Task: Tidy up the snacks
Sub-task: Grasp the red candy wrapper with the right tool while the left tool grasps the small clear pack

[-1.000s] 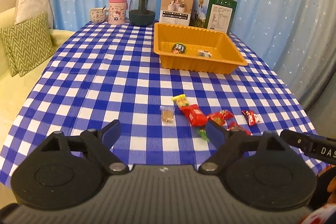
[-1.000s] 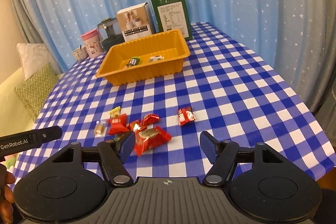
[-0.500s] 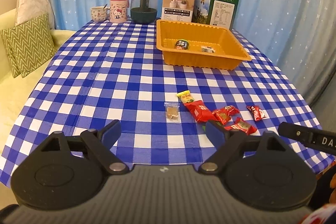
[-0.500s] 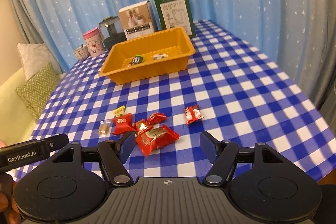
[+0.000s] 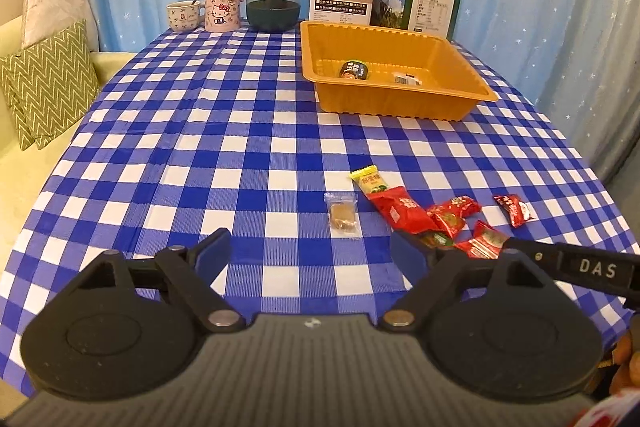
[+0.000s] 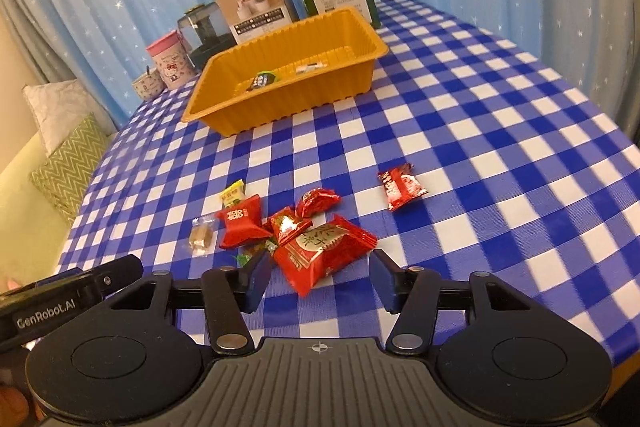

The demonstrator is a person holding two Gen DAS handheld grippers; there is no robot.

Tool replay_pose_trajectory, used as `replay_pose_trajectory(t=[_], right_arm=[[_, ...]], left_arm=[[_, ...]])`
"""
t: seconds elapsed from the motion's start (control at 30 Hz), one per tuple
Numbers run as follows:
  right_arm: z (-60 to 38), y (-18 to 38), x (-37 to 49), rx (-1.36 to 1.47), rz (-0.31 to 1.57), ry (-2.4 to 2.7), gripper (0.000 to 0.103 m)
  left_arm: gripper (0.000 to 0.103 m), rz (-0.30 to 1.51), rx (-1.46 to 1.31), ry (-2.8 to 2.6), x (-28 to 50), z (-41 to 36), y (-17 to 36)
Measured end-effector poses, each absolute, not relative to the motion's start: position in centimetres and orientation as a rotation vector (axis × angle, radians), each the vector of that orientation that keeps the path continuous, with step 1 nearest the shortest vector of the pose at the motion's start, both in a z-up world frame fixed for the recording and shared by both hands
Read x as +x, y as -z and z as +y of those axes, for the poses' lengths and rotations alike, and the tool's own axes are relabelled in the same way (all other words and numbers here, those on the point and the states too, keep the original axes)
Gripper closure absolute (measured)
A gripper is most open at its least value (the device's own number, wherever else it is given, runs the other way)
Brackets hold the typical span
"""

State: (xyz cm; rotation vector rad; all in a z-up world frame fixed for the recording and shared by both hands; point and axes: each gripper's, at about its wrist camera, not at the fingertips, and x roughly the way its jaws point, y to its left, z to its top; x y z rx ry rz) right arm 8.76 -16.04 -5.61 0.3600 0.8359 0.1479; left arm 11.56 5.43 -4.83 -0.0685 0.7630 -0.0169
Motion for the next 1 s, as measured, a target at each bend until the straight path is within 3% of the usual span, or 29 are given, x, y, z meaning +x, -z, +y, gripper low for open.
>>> replay_pose_trajectory(t=[0.5,0.63,0.83,1.0], right_arm=[[-14.4,8.7,13.3,0.353,0.910,-0.058,0.049],[-14.0,9.0,13.2,0.257,0.897,-0.072,0.065],[-13.9,9.3,12.6,0.168,0.872,-0.111,0.072],[-14.4,8.7,12.1,0.165,0.840,-0.124,0.073]], left_arm=[[0.019,0.802,-0.081,0.019,14.0,5.9,6.9],[0.019,0.814,-0.080,0.029,14.2,5.6,7.5],[0.022,0.822,-0.077,0.058,14.6,4.8,8.1],[0.034,0.829,-0.060,0.074,15.3,4.2,8.7]])
